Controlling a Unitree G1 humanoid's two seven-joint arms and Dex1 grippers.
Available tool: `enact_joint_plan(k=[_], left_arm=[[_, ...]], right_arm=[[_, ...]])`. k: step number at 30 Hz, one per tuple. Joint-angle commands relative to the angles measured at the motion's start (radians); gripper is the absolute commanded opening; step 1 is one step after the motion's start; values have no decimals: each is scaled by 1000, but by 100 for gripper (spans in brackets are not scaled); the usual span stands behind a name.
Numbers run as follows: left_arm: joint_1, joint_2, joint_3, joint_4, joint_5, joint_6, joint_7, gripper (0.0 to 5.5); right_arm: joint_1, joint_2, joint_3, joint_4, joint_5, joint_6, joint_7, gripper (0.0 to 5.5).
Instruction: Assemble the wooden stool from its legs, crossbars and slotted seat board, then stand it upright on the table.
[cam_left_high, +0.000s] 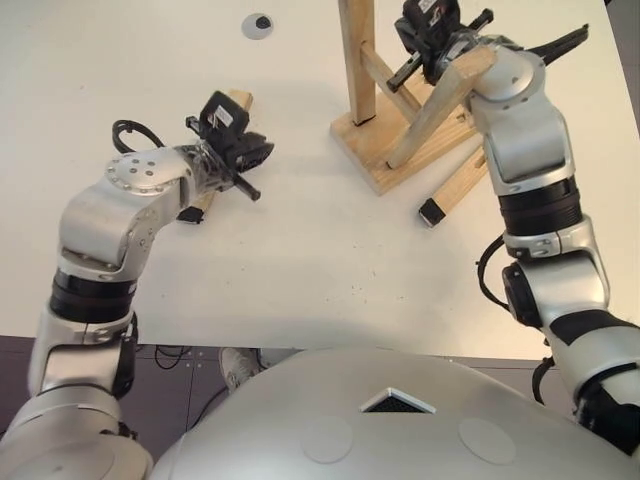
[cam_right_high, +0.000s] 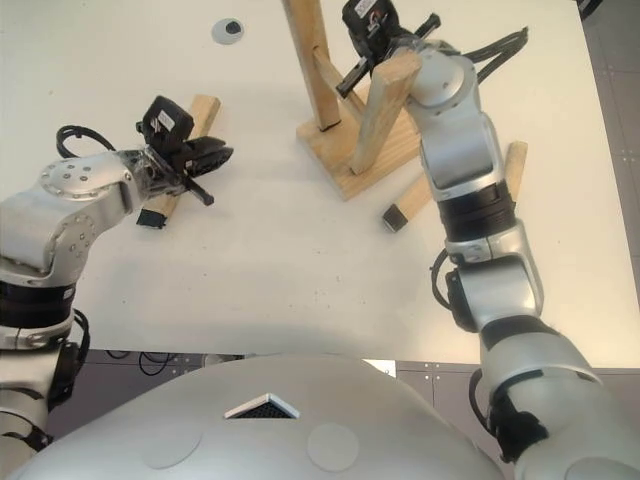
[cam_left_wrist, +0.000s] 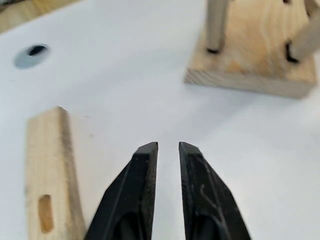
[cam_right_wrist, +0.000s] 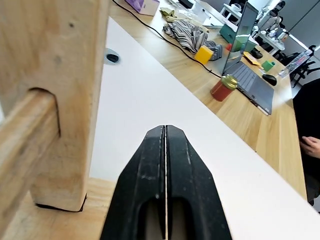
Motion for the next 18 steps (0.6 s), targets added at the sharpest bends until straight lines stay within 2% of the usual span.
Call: enact_joint_plan(k=[1,7,11,16,18], left_arm=[[-4,-8,-42,-40,1,44,-32,73],[-20,-108,-73,-32,19,67,-3,73],[-36,-189,-109,7,53,60,26,73],[-29,-231,-92,54,77,39,36,73],[-23,-239,-85,63,86,34,44,73]], right_arm=[[-2,0,-21,63,21,24,45,0],[-28,88,-32,-17,90,139,74,0],[-124,215,-243,-23,264,284,6,0],[-295,203,-547,114,417,334,-157,0],[-319,142,-526,184,375,253,-158,0]])
